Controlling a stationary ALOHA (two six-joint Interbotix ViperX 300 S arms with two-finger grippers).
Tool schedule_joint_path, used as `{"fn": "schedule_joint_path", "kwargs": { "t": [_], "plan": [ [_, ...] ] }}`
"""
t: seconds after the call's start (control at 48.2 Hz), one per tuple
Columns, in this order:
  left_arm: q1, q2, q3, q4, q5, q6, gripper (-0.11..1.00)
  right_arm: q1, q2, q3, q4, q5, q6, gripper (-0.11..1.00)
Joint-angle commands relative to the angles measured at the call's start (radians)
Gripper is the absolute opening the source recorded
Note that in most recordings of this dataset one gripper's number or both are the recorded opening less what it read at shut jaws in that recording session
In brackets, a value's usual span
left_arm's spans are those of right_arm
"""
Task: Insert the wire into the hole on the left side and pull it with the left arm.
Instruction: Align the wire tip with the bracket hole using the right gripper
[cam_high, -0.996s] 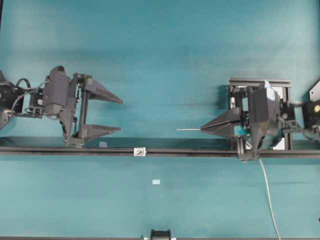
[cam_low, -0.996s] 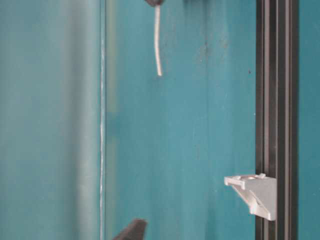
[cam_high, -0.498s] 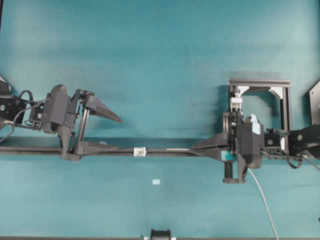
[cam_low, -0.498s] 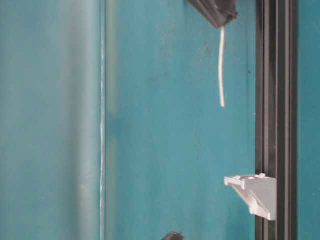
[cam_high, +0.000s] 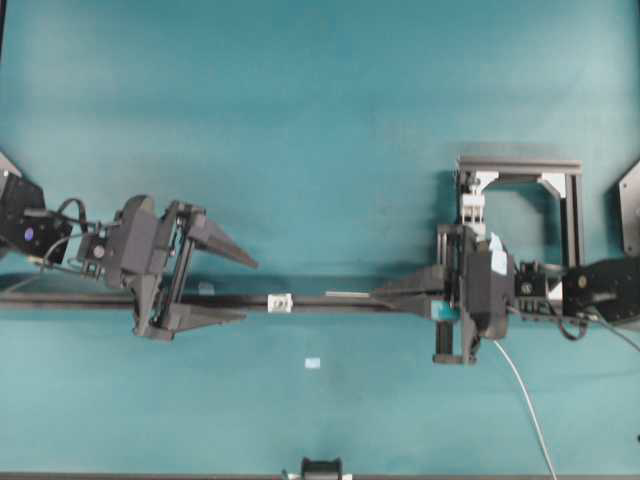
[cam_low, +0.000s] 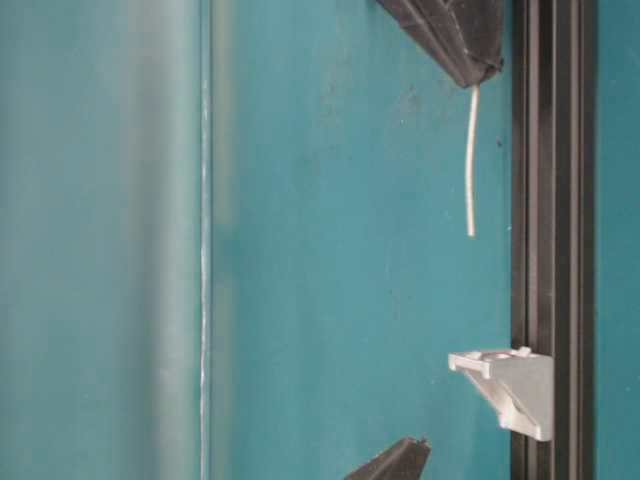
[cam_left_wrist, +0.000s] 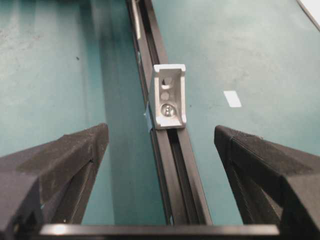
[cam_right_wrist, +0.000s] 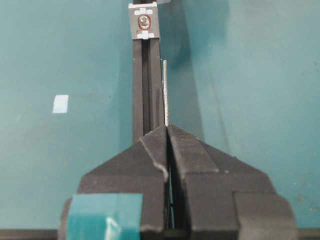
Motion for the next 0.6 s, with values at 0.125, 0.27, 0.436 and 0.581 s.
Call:
{"fn": "schedule_joint_path", "kwargs": {
  "t": [0.125,0.27,0.436,0.581],
  "plan": [
    [-0.006,-0.009,-0.008,-0.003,-0.011,-0.002,0.69,0.003,0.008,-0.012,0.002,-0.023,-0.002,0.01],
    [-0.006,-0.009,-0.006,-0.003,-0.011,-0.002,0.69,0.003,0.014,-0.012,-0.002,-0.025,-0.003,0.01],
    [-0.006,-0.008,-0.008,0.0,-0.011,-0.002,0.68,0.003,0.02,-0.014,-0.005,-0.034,-0.008,0.01],
    [-0.006,-0.009,-0.006,0.002,-0.011,-0.002,0.68,0.003,0.028,-0.018,-0.014,-0.043,-0.011,0.01]
  ]
}}
